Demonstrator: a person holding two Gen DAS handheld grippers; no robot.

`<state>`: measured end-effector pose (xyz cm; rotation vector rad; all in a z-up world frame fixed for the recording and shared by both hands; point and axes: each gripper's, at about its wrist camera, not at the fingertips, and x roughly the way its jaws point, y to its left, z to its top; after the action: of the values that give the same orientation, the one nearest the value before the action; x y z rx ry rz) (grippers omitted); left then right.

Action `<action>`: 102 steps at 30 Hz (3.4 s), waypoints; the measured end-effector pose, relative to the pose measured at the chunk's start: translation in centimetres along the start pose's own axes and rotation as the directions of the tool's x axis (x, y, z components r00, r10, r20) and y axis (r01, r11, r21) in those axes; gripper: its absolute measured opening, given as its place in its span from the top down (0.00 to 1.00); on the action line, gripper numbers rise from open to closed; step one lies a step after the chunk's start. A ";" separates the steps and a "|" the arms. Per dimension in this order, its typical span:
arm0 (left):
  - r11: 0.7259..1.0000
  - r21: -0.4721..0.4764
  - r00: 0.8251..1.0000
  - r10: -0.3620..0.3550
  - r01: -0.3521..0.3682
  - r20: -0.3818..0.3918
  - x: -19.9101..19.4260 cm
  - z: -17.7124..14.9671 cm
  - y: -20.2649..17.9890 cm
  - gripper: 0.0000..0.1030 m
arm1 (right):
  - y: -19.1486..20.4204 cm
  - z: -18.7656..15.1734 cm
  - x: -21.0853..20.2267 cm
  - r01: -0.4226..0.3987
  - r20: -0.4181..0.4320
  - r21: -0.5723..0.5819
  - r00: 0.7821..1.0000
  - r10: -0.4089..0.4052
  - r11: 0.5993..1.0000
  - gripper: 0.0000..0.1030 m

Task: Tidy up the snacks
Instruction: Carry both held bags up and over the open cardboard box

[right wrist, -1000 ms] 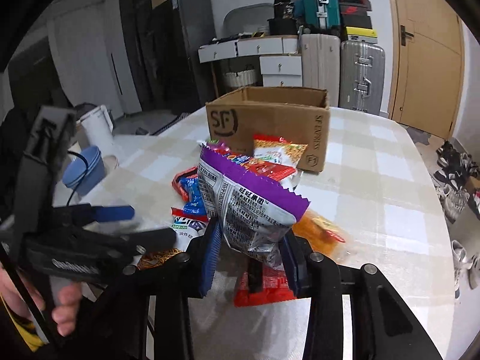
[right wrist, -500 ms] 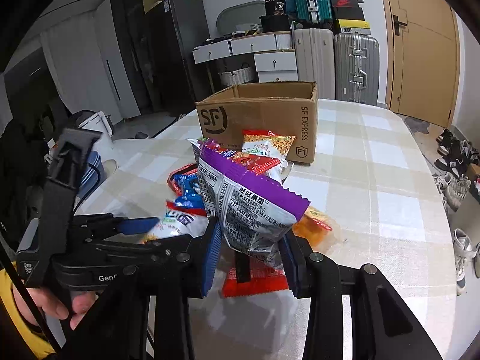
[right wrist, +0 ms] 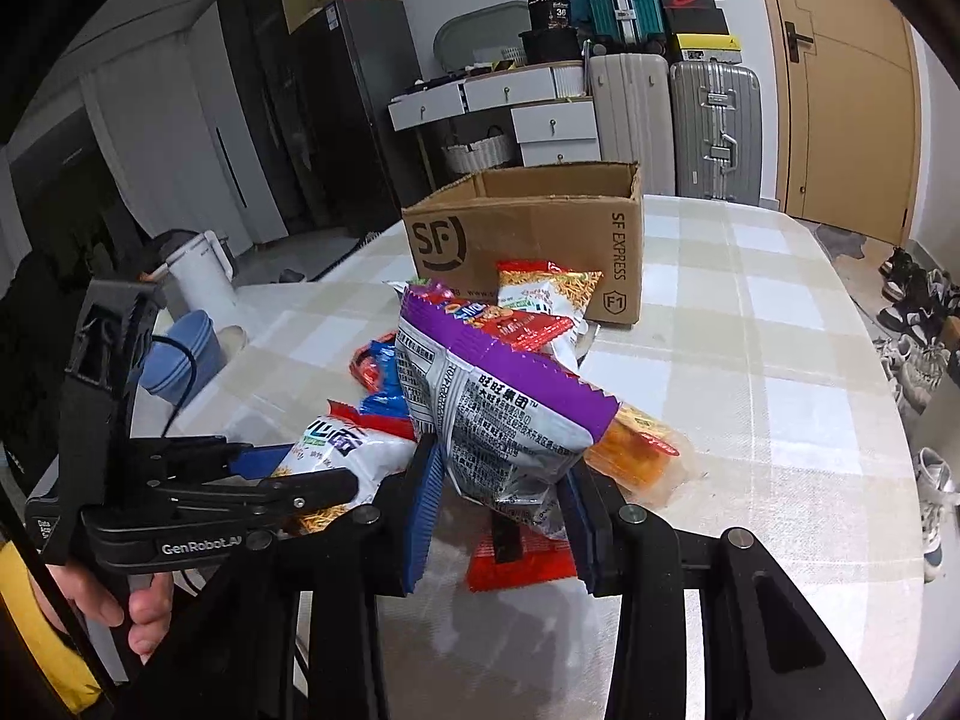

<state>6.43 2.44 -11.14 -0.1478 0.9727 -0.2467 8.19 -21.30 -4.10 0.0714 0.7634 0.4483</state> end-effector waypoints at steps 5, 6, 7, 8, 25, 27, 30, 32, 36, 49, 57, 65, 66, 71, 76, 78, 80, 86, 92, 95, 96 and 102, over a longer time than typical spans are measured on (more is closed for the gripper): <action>0.999 0.002 0.998 -0.046 0.046 0.031 -1.9 -0.8 0.9 0.62 | 0.5 -0.3 -1.0 -0.010 0.020 0.011 1.000 0.009 1.000 0.63; 0.998 -0.001 0.998 -0.056 0.056 0.035 -2.2 -1.0 1.0 0.62 | 0.5 -0.3 -1.2 -0.013 0.025 0.015 1.000 0.013 1.000 0.63; 0.998 -0.003 0.997 -0.063 0.064 0.038 -2.5 -1.2 1.0 0.62 | 0.6 -0.3 -1.5 -0.017 0.032 0.020 0.999 0.016 1.000 0.63; 0.997 -0.004 0.997 -0.074 0.074 0.039 -2.8 -1.4 1.0 0.62 | 0.6 -0.3 -1.8 -0.021 0.039 0.025 0.999 0.020 0.999 0.63; 0.983 -0.094 0.968 -0.136 0.159 0.212 -9.3 0.7 3.9 0.62 | 1.0 0.5 -4.0 -0.131 0.122 0.097 0.985 0.119 0.987 0.63; 0.985 -0.087 0.962 -0.126 0.151 0.243 -10.3 1.5 3.9 0.62 | 1.3 0.9 -4.2 -0.148 0.131 0.095 0.982 0.135 0.984 0.63; 0.985 -0.084 0.953 -0.122 0.151 0.277 -11.5 3.0 3.9 0.62 | 1.6 1.8 -4.6 -0.146 0.148 0.086 0.980 0.133 0.985 0.63; 0.987 -0.078 0.948 -0.109 0.139 0.300 -12.4 4.0 3.7 0.62 | 1.5 2.7 -4.8 -0.148 0.161 0.092 0.978 0.132 0.985 0.63; 0.991 -0.066 0.939 -0.086 0.114 0.334 -13.6 6.3 3.2 0.62 | 1.5 4.6 -5.1 -0.150 0.183 0.095 0.974 0.131 0.984 0.63; 0.999 -0.034 0.922 -0.008 0.023 0.387 -15.0 15.4 1.4 0.62 | 1.8 12.9 -3.0 -0.145 0.188 0.092 0.974 0.125 0.985 0.63; 1.000 0.022 0.923 -0.016 0.009 0.384 -12.3 22.2 0.9 0.62 | 0.4 17.1 0.2 -0.126 0.172 0.106 0.979 0.106 0.986 0.63; 1.000 0.014 0.944 -0.004 -0.001 0.329 -6.5 28.7 1.5 0.62 | -1.8 19.2 4.0 -0.106 0.133 0.153 0.987 0.086 0.983 0.63; 1.000 0.013 0.948 -0.003 -0.001 0.317 -5.5 29.5 1.6 0.62 | -2.1 19.6 4.6 -0.100 0.125 0.153 0.989 0.081 0.983 0.63; 0.999 0.028 0.971 0.014 -0.021 0.240 0.6 33.0 1.4 0.62 | -3.2 20.7 7.3 -0.064 0.094 0.159 0.994 0.050 0.985 0.63; 0.997 0.055 0.985 0.046 -0.056 0.169 6.1 35.1 0.9 0.62 | -4.6 20.6 9.9 -0.030 0.036 0.169 0.999 0.025 0.985 0.63; 0.996 0.063 0.989 0.055 -0.065 0.138 8.1 35.8 0.7 0.62 | -4.9 20.6 10.8 -0.023 0.019 0.171 1.000 0.020 0.985 0.63; 0.997 0.053 0.992 0.048 -0.054 0.114 9.5 35.0 0.6 0.62 | -5.2 20.4 11.4 -0.016 0.000 0.172 1.000 0.016 0.985 0.63; 0.998 0.039 0.996 0.042 -0.045 0.077 12.8 35.2 0.6 0.62 | -5.5 19.7 12.8 -0.001 -0.039 0.160 0.999 0.008 0.987 0.63; 1.000 0.012 0.999 0.006 -0.006 0.053 15.0 35.4 1.1 0.62 | -5.4 19.5 14.4 0.021 -0.089 0.153 0.996 -0.008 0.988 0.63; 1.000 0.016 0.999 0.026 -0.026 0.031 16.3 35.7 1.4 0.61 | -5.8 19.4 14.8 0.026 -0.099 0.162 0.995 -0.010 0.986 0.63; 0.999 0.020 0.999 0.030 -0.031 0.028 16.8 35.8 1.4 0.61 | -5.9 19.4 14.9 0.025 -0.101 0.165 0.995 -0.008 0.986 0.63; 0.996 0.049 0.997 0.076 -0.076 0.012 18.9 35.5 0.9 0.61 | -6.1 19.5 15.5 0.027 -0.120 0.174 0.993 -0.006 0.984 0.63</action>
<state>46.23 -1.37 -6.63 -0.0668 0.9595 -0.1999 33.56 -18.44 -1.46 0.2040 0.9191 0.3706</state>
